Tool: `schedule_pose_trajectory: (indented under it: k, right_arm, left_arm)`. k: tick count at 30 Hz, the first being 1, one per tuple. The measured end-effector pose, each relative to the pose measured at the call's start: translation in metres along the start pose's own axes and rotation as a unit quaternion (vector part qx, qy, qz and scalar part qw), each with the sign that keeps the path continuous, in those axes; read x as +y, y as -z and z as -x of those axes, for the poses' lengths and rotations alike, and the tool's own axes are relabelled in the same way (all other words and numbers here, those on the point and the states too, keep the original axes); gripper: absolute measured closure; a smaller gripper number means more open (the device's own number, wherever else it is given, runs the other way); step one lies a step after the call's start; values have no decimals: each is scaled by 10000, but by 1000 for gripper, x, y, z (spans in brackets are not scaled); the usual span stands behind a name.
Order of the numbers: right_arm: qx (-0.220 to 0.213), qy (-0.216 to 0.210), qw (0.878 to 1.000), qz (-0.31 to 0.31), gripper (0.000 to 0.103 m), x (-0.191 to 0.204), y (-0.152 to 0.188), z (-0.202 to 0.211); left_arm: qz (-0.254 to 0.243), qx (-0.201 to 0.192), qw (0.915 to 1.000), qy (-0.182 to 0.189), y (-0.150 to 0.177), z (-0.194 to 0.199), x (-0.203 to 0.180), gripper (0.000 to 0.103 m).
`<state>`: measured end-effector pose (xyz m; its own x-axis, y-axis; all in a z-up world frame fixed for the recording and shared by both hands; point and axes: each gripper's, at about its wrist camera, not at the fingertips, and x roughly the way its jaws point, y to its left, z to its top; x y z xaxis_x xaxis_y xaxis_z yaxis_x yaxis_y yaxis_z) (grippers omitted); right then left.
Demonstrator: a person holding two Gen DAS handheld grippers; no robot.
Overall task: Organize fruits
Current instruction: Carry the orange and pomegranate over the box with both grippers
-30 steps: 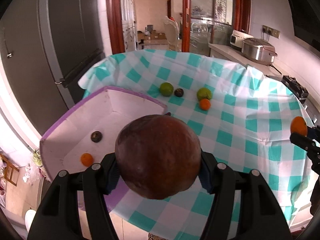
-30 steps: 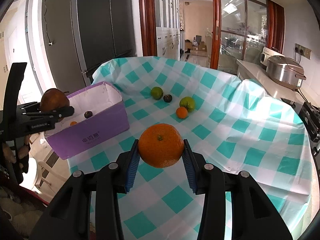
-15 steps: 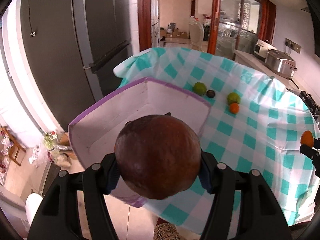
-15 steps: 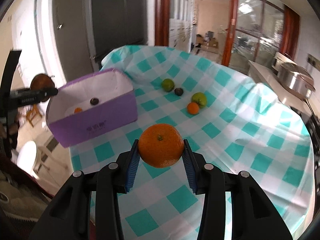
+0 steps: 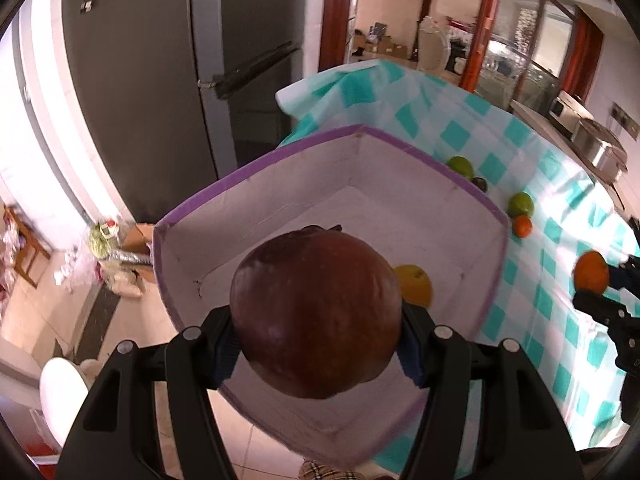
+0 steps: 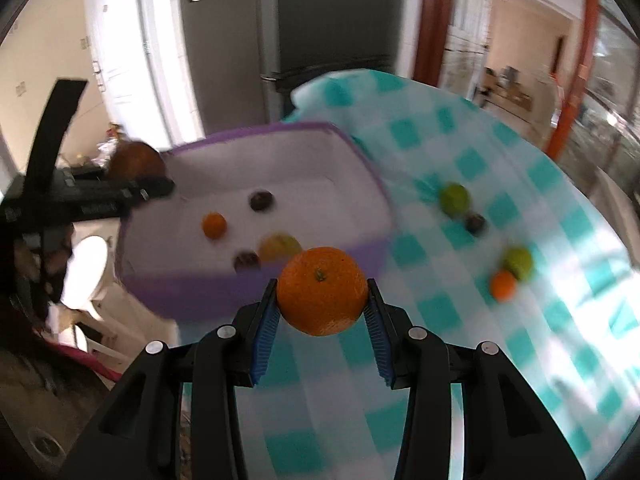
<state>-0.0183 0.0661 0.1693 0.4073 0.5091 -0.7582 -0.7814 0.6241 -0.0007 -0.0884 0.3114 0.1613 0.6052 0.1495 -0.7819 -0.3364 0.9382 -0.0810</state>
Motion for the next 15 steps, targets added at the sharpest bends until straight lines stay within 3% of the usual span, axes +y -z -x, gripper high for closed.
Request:
schedule_pose_trajectory:
  k: [8,15]
  right_arm:
    - [223,-528,9981,224,61,18,-72,-74]
    - [1329,-495,9895,284,61,20,-97,-165]
  left_arm:
    - [180,544,9984,-9,-16,-52,18,39]
    - [17,1400,9902,-12,-14,-101,13,39]
